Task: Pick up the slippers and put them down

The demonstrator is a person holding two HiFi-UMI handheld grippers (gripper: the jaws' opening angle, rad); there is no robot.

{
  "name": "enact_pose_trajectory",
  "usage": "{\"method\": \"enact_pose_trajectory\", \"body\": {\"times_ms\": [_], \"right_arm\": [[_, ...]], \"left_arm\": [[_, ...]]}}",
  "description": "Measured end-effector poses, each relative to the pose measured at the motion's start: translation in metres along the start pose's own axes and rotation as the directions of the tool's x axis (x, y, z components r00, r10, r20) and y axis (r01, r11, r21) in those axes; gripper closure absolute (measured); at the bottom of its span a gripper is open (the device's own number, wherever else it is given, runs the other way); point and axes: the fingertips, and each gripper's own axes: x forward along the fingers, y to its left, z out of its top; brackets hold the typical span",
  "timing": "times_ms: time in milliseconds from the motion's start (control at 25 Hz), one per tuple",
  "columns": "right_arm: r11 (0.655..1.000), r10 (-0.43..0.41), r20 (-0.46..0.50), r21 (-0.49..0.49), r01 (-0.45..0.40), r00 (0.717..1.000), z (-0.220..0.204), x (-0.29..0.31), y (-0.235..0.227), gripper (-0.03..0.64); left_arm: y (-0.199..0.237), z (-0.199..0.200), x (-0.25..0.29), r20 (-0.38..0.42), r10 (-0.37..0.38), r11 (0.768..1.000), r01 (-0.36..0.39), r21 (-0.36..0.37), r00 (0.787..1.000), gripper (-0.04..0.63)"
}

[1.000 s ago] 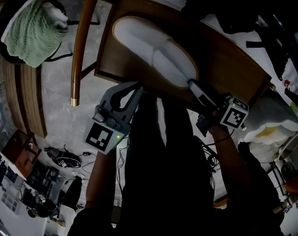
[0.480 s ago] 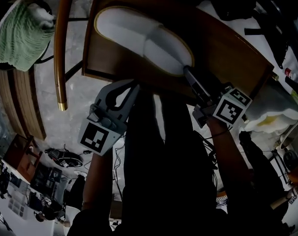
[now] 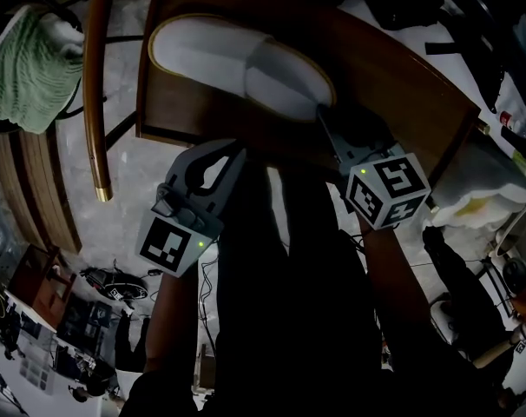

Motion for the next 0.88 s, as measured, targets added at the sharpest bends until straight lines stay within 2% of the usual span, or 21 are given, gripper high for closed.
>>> {"method": "enact_pose_trajectory", "body": {"times_ms": [120,240,360,440,560,680,880], "right_arm": [[0.993,-0.065,-0.002,-0.102,0.065,0.998,0.003,0.001,-0.005,0.511],[0.97,-0.123,0.002,-0.209,0.121,0.992,0.007,0.001,-0.011,0.491],[0.948,-0.145,0.0,-0.286,0.139,0.989,0.007,-0.001,-0.015,0.489],[0.945,-0.14,0.021,-0.295,0.14,0.99,0.01,-0.004,-0.017,0.49],[0.948,-0.12,0.088,-0.285,0.14,0.989,0.027,-0.011,-0.015,0.491],[0.953,-0.058,0.16,-0.287,0.102,0.985,0.05,-0.03,0.0,0.491],[0.885,0.112,0.247,-0.465,0.016,0.963,0.115,-0.081,0.051,0.558]], "left_arm": [[-0.001,-0.001,0.0,0.002,-0.001,1.0,0.001,0.003,1.0,0.583],[-0.003,-0.003,0.001,0.003,-0.001,1.0,0.001,0.004,1.0,0.583],[-0.009,-0.007,0.005,0.004,-0.005,1.0,0.005,0.006,1.0,0.583],[-0.013,-0.009,0.006,0.001,-0.004,1.0,0.004,0.007,1.0,0.583],[-0.012,-0.008,0.003,0.001,0.003,1.0,-0.003,0.009,1.0,0.583],[-0.014,0.007,-0.005,0.009,0.013,1.0,-0.013,0.006,1.0,0.583],[-0.026,0.081,-0.03,0.103,0.037,0.998,-0.043,0.052,0.994,0.583]]}}
